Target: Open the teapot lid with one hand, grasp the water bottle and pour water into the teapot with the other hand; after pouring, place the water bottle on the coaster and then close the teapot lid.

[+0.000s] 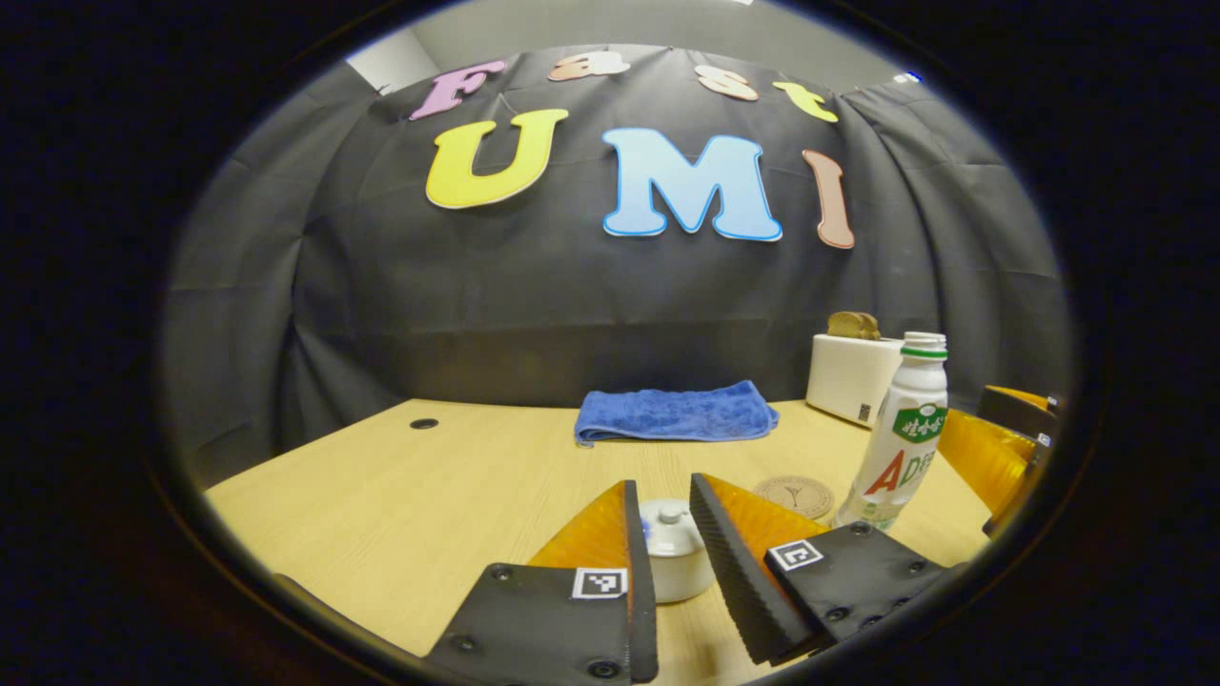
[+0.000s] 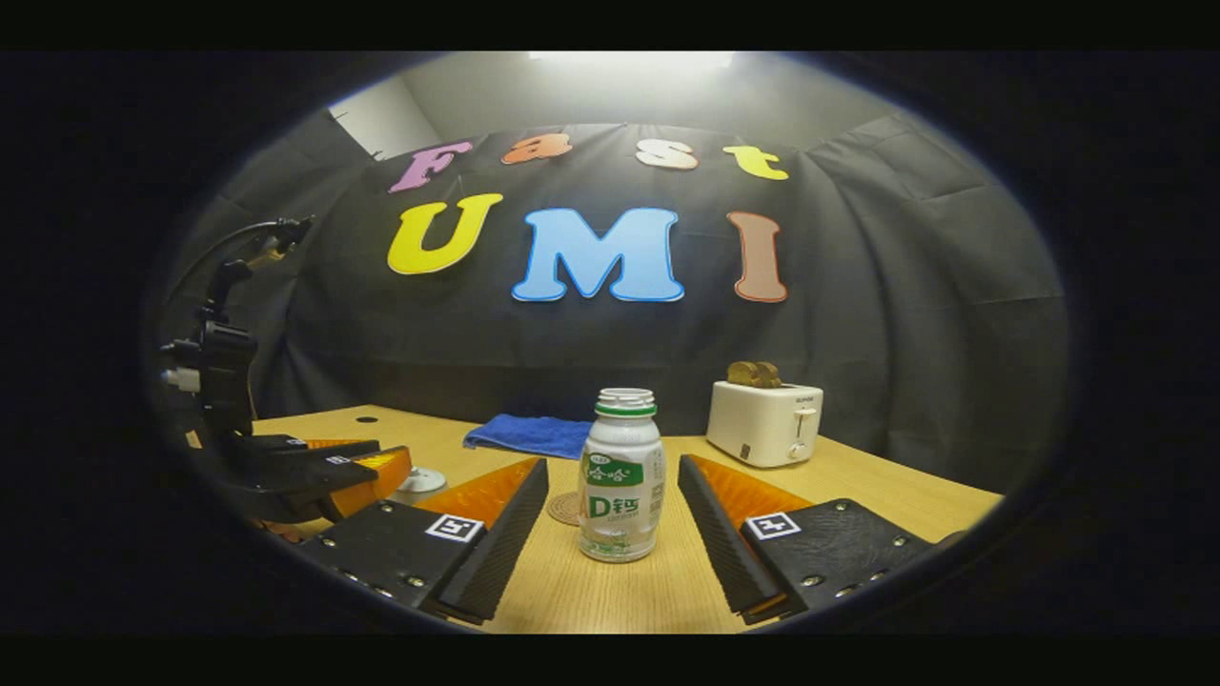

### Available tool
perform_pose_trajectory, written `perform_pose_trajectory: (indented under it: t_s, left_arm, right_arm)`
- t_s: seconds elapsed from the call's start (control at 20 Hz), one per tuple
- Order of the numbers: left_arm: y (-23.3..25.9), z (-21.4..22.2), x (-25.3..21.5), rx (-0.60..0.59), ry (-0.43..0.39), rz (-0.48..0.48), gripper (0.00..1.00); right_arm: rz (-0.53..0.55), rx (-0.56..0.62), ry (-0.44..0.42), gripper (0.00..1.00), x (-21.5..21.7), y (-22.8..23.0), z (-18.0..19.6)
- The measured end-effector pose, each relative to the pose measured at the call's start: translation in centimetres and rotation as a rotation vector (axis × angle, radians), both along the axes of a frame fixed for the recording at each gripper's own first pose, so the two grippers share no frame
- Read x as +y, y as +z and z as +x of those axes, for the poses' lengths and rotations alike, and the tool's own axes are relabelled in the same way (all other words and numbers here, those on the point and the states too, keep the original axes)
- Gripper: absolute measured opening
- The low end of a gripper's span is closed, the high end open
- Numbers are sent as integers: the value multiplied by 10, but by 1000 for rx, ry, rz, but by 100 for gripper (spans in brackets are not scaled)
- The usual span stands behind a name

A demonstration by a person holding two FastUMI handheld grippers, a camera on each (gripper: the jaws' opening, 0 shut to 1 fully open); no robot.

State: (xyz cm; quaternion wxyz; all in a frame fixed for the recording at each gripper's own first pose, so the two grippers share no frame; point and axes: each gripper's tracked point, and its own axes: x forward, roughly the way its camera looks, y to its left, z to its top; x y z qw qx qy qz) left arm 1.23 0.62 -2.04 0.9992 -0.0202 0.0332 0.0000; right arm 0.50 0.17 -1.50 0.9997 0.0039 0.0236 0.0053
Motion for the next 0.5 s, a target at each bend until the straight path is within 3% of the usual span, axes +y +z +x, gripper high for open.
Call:
perform_pose_trajectory:
  t_s: [0.05,0.4,0.45,0.5]
  left_arm:
    - [0,1,-2,1,0,10,40]
    - [-1,24,-7,15,-1,24,39]
    - [-5,28,-8,25,-2,22,69]
    - [-8,30,-8,35,-1,21,38]
  right_arm:
    - [-3,4,1,85,0,-2,0]
    - [-15,5,2,85,0,-1,3]
    - [-13,5,2,85,-1,-2,2]
    - [-12,6,2,85,-1,-2,3]
